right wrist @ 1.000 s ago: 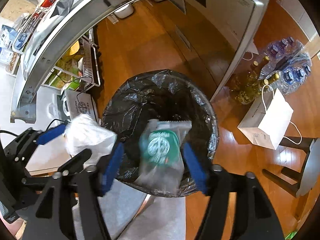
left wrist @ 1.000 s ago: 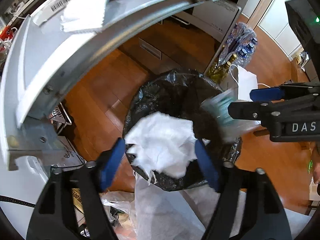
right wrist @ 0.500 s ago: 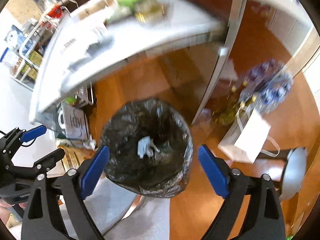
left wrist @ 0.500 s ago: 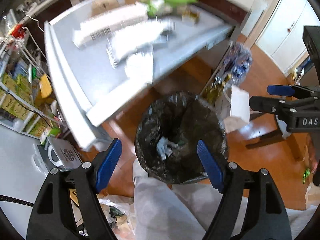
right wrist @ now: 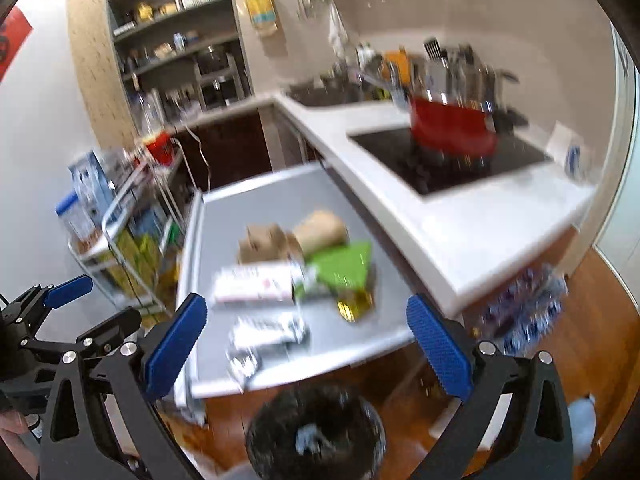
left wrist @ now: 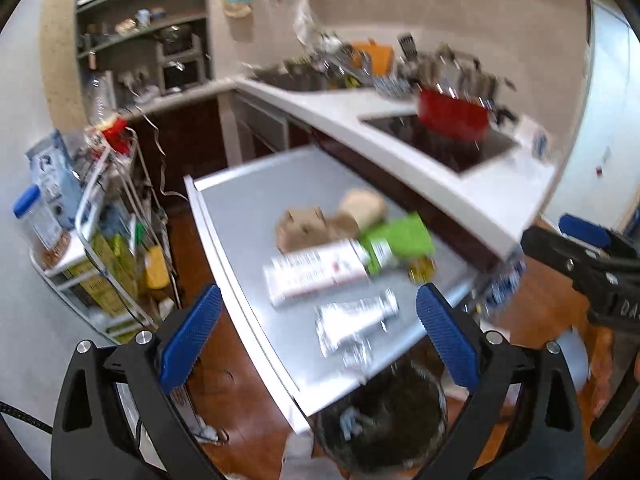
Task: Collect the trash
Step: 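Move both tools back over the table toward the medicine box and foil packets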
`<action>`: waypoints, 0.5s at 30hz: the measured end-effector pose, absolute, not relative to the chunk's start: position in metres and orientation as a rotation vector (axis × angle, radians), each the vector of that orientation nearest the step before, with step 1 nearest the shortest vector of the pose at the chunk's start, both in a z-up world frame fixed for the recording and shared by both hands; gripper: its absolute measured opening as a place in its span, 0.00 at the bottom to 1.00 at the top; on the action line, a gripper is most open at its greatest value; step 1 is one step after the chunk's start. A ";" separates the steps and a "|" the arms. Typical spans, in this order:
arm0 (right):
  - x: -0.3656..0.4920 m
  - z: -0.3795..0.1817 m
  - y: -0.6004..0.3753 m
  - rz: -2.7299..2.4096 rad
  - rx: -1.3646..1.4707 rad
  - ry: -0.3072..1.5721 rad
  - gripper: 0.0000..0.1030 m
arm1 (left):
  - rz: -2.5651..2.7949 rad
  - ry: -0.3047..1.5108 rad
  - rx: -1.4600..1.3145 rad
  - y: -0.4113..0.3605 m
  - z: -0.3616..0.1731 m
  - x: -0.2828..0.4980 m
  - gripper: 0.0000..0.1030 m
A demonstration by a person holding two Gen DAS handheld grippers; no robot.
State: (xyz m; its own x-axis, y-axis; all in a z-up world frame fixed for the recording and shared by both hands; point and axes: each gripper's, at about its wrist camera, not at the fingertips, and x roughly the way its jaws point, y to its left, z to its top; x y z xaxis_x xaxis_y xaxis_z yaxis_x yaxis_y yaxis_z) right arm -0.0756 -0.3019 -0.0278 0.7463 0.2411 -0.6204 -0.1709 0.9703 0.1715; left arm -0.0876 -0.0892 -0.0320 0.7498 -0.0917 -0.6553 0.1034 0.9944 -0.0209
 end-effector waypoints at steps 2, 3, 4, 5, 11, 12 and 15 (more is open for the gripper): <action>-0.071 -0.015 -0.296 0.225 0.102 0.662 0.96 | -0.086 0.682 -0.019 -0.078 -0.019 -0.079 0.96; -0.069 -0.009 -0.292 0.219 0.094 0.646 0.96 | -0.080 0.674 -0.030 -0.075 -0.016 -0.078 0.96; -0.069 -0.004 -0.290 0.215 0.089 0.636 0.96 | -0.073 0.665 -0.045 -0.070 -0.011 -0.075 0.96; -0.068 0.001 -0.288 0.210 0.085 0.623 0.96 | -0.067 0.657 -0.058 -0.064 -0.008 -0.074 0.96; -0.068 0.023 -0.275 0.196 0.085 0.566 0.96 | -0.049 0.639 -0.063 -0.047 0.002 -0.069 0.96; -0.067 0.025 -0.273 0.194 0.086 0.563 0.96 | -0.047 0.637 -0.061 -0.045 0.002 -0.068 0.96; -0.065 0.028 -0.270 0.183 0.094 0.558 0.96 | -0.047 0.635 -0.051 -0.039 0.004 -0.065 0.96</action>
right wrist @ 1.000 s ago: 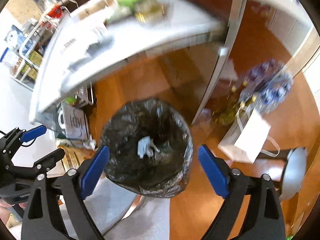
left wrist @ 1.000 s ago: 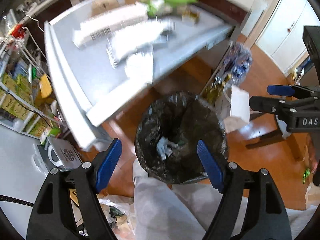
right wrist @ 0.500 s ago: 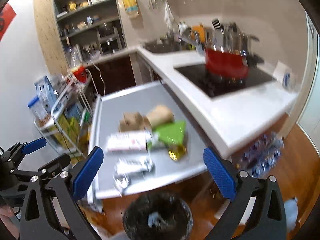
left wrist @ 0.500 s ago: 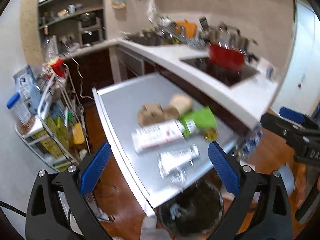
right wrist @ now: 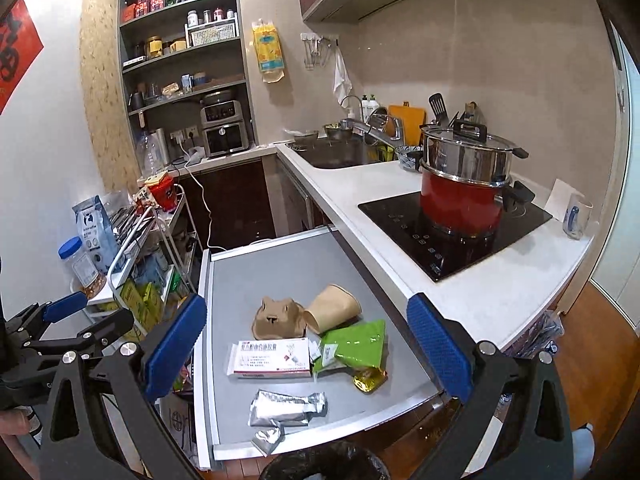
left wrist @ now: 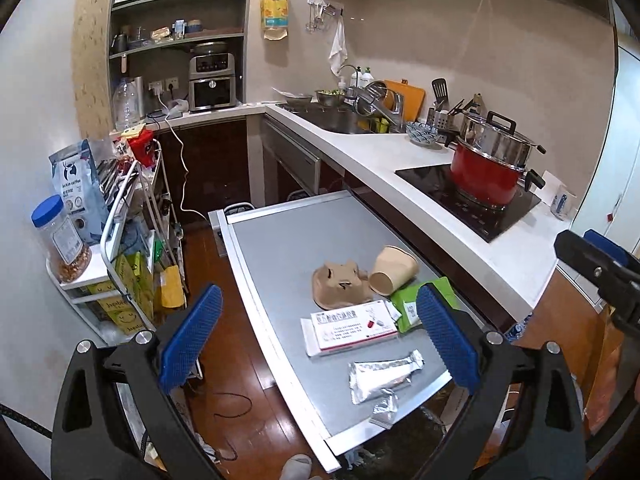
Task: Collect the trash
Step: 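Move both tools back over the table toward the medicine box and foil packets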
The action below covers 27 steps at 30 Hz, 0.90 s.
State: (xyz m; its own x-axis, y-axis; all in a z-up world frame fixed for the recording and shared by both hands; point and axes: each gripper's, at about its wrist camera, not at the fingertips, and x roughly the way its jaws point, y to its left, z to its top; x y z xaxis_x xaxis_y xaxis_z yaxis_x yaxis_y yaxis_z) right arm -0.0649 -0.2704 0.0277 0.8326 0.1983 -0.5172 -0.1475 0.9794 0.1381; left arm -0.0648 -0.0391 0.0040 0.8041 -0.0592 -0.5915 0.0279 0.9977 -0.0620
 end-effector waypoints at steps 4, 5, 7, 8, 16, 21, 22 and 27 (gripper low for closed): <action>-0.060 0.032 -0.270 0.160 0.108 0.552 0.96 | -0.047 0.629 -0.041 -0.029 0.008 -0.059 0.96; -0.058 0.033 -0.269 0.149 0.104 0.550 0.96 | -0.050 0.626 -0.039 -0.026 0.009 -0.057 0.96; -0.055 0.036 -0.275 0.111 0.103 0.541 0.96 | -0.055 0.626 -0.031 -0.019 0.010 -0.052 0.96; -0.054 0.037 -0.278 0.101 0.110 0.540 0.96 | -0.053 0.629 -0.029 -0.016 0.009 -0.050 0.96; -0.037 0.026 -0.288 0.059 0.156 0.589 0.96 | -0.097 0.669 -0.072 -0.001 0.001 -0.029 0.96; -0.028 0.011 -0.281 0.050 0.143 0.635 0.96 | -0.120 0.681 -0.050 -0.003 -0.005 -0.019 0.96; -0.025 0.006 -0.280 0.049 0.139 0.650 0.96 | -0.128 0.686 -0.046 -0.003 -0.007 -0.017 0.96; -0.017 -0.022 -0.271 0.080 0.150 0.729 0.96 | -0.160 0.713 -0.025 -0.005 -0.019 -0.008 0.96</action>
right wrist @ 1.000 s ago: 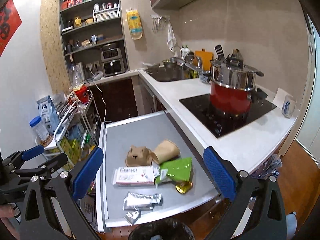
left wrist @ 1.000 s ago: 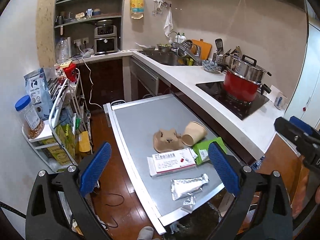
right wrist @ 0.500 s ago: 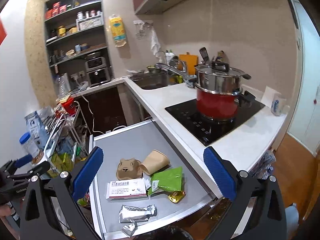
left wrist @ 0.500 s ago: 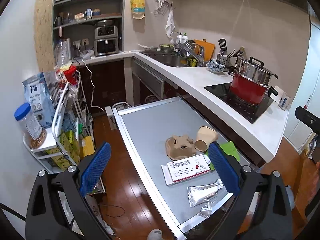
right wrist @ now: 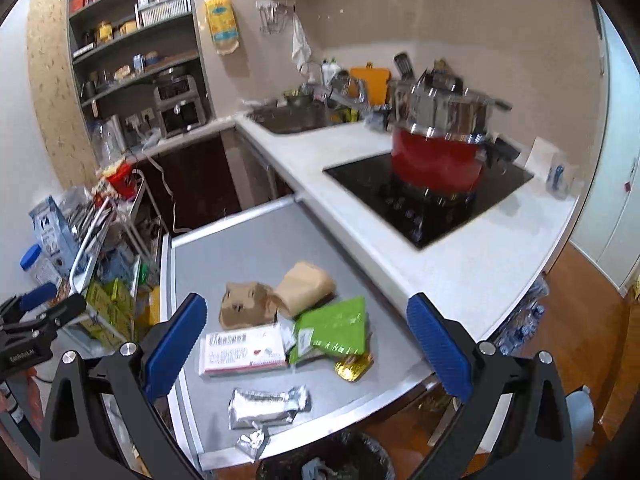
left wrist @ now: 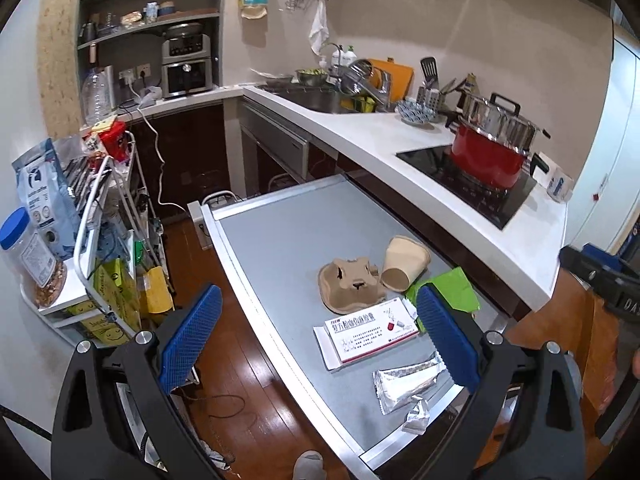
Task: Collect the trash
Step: 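Move both tools back over the table toward the medicine box and foil packets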
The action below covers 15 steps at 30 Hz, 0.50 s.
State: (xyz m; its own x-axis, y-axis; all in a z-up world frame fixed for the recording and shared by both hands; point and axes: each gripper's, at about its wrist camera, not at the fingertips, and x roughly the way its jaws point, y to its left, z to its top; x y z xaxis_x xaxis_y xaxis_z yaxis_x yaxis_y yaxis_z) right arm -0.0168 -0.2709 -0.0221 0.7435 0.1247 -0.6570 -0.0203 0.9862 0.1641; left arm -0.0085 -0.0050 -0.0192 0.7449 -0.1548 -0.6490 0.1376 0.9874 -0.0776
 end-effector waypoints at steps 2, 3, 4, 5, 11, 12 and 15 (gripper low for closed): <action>-0.013 -0.041 -0.265 0.095 0.165 0.781 0.96 | -0.160 0.724 -0.005 -0.006 -0.028 -0.005 0.96; -0.012 -0.049 -0.262 0.098 0.166 0.803 0.96 | -0.158 0.736 0.005 -0.006 -0.033 -0.003 0.96; -0.010 -0.060 -0.258 0.102 0.171 0.834 0.96 | -0.155 0.746 0.009 -0.006 -0.037 0.000 0.96; -0.010 -0.071 -0.255 0.111 0.180 0.863 0.96 | -0.153 0.756 0.011 -0.005 -0.040 0.002 0.96; -0.012 -0.128 -0.226 0.255 0.272 1.060 0.96 | -0.148 0.798 -0.007 0.006 -0.054 0.014 0.96; -0.013 -0.139 -0.217 0.282 0.276 1.099 0.96 | -0.148 0.802 -0.010 0.008 -0.056 0.017 0.96; -0.013 -0.166 -0.201 0.317 0.312 1.182 0.96 | -0.155 0.814 -0.015 0.010 -0.060 0.024 0.96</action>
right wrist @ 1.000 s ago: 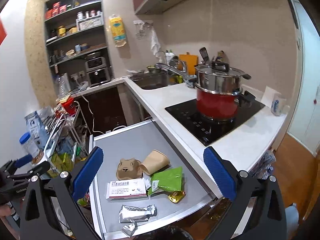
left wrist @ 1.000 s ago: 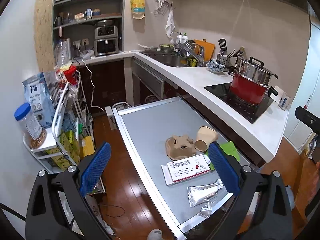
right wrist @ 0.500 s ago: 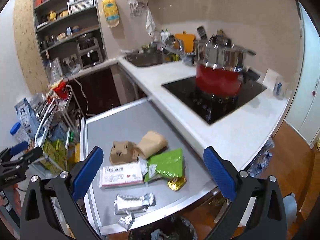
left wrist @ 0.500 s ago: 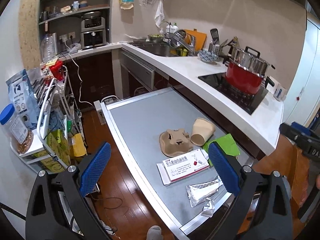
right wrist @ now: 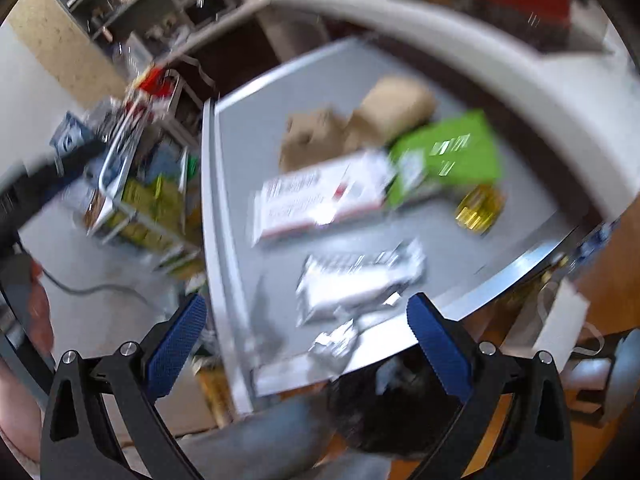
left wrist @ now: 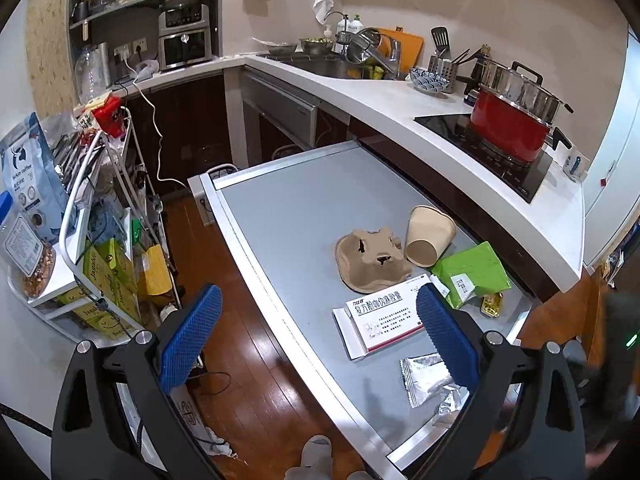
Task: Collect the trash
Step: 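Move both tools back over the table toward the medicine box and foil packets, then grasp the white medicine box with the left tool while the right tool grasps the silver foil packets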
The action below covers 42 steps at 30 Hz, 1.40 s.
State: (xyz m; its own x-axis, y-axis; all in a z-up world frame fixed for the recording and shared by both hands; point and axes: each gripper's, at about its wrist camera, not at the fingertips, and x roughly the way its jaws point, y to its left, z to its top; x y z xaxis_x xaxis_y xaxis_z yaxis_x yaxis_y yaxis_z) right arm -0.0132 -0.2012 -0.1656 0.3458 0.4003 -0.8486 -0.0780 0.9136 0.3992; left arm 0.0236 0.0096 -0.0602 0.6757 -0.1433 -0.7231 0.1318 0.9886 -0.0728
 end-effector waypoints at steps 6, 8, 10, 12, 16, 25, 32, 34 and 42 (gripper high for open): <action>0.006 -0.208 -0.184 0.301 0.408 1.291 0.96 | -0.169 0.833 0.013 0.010 -0.070 0.036 0.96; 0.014 -0.219 -0.181 0.283 0.435 1.317 0.96 | -0.172 0.834 0.016 0.013 -0.070 0.040 0.96; 0.023 -0.227 -0.181 0.239 0.427 1.328 0.96 | -0.173 0.835 0.017 0.016 -0.071 0.044 0.96; 0.031 -0.232 -0.183 0.200 0.383 1.329 0.96 | -0.174 0.838 0.015 0.020 -0.071 0.049 0.96; 0.055 -0.234 -0.186 0.124 0.234 1.303 0.96 | -0.176 0.852 0.017 0.025 -0.078 0.059 0.96; 0.064 -0.224 -0.199 0.059 0.239 1.269 0.96 | -0.330 0.868 0.106 0.005 -0.104 0.090 0.96; 0.024 -0.217 -0.221 0.085 0.377 1.281 0.96 | -0.655 1.008 0.416 -0.057 -0.170 0.116 0.95; 0.013 -0.216 -0.223 0.069 0.374 1.288 0.96 | -0.739 1.027 0.482 -0.072 -0.182 0.121 0.95; -0.001 -0.214 -0.224 0.059 0.416 1.288 0.96 | -0.876 1.146 0.636 -0.104 -0.223 0.128 0.85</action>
State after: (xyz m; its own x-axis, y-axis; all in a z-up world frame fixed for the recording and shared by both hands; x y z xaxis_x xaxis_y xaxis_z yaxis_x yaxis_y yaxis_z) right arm -0.0007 -0.2239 -0.2144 0.2886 0.2723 -0.9179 0.1868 0.9243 0.3329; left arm 0.1281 -0.1045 -0.2232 0.1586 -0.2605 -0.9524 0.8506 0.5258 -0.0022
